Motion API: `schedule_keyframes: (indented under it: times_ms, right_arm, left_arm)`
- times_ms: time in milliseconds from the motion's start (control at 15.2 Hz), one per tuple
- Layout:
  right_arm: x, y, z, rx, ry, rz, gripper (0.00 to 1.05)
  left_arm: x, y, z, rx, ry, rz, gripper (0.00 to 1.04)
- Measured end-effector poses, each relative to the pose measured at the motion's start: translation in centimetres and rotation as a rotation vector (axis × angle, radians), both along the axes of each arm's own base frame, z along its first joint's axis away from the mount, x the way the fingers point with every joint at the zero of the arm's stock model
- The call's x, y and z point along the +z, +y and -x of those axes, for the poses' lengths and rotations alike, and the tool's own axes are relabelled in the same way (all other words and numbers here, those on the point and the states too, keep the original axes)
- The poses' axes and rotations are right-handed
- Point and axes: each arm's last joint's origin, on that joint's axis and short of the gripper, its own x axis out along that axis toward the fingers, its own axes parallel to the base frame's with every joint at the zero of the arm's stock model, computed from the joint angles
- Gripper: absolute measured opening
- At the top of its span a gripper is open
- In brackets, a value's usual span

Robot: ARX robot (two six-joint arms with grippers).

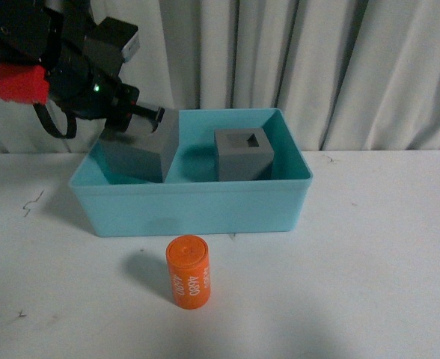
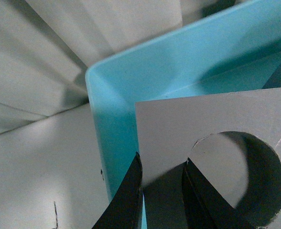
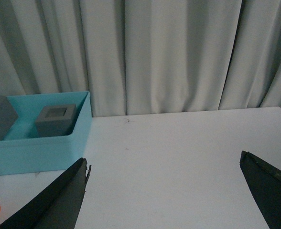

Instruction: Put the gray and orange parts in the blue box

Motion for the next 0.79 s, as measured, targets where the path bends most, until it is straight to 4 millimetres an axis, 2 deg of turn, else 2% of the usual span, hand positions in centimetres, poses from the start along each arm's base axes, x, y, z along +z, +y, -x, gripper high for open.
schedule_keyframes:
  times_ms: [131, 263, 394, 460, 591, 657, 722, 788]
  right_arm:
    - [0.0, 0.0, 0.0, 0.000, 0.000, 0.000, 0.98]
    - [0.0, 0.0, 0.0, 0.000, 0.000, 0.000, 0.98]
    - [0.0, 0.0, 0.0, 0.000, 0.000, 0.000, 0.98]
    - [0.0, 0.0, 0.0, 0.000, 0.000, 0.000, 0.98]
    - [0.0, 0.0, 0.0, 0.000, 0.000, 0.000, 0.98]
    - [0.0, 0.0, 0.0, 0.000, 0.000, 0.000, 0.98]
    - [0.0, 0.0, 0.0, 0.000, 0.000, 0.000, 0.98]
    - [0.0, 0.0, 0.0, 0.000, 0.000, 0.000, 0.98]
  left_arm:
    - [-1.0, 0.4, -0.4, 0.008, 0.021, -0.006, 0.18]
    - [-0.8, 0.8, -0.9, 0.017, 0.009, -0.001, 0.20]
    - [-0.8, 1.8, -1.0, 0.034, 0.004, 0.011, 0.52]
    - [-0.8, 2.2, -0.7, 0.041, 0.016, 0.020, 0.61]
    - [-0.2, 3.3, 1.2, 0.059, 0.059, 0.091, 0.85]
    - [1.6, 4.0, 3.1, 0.058, 0.044, 0.175, 0.99]
    - [3.5, 4.7, 5.1, 0.047, 0.023, 0.255, 0.98]
    - [5.9, 5.6, 8.4, 0.033, 0.010, 0.361, 0.98]
